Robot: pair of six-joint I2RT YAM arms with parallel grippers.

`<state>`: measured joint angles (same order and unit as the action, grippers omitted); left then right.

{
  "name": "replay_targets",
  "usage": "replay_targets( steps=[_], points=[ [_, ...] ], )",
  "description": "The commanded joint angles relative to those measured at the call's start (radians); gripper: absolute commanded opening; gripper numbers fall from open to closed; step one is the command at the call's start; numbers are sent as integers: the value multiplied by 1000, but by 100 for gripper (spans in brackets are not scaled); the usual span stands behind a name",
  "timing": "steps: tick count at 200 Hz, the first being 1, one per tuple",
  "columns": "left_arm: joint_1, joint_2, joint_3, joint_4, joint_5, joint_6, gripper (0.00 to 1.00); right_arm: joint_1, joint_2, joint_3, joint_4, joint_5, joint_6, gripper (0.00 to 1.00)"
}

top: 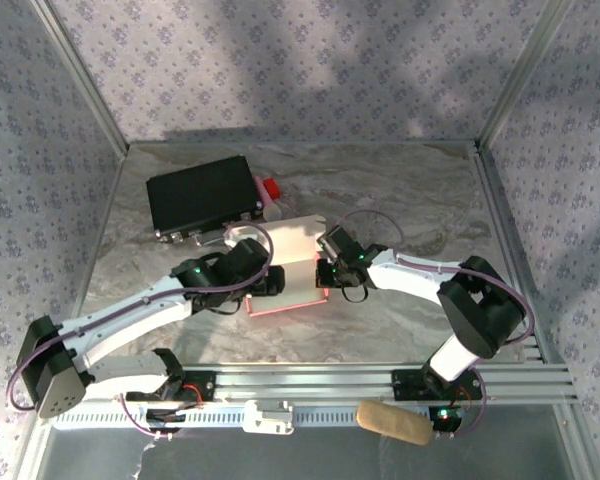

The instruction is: Fold the paper box

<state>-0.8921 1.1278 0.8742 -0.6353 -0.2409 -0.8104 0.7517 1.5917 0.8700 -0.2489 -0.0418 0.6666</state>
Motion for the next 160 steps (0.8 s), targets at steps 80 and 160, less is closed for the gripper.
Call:
replay_targets(
  steps=[80,160],
  points=[
    [429,-71,-23,-49,304,445,68,-11,-34,18,-79,28,-161,31],
    [431,-7,12,-49,311,498,54,-138,-286,51,-196,33,-250,43]
  ],
)
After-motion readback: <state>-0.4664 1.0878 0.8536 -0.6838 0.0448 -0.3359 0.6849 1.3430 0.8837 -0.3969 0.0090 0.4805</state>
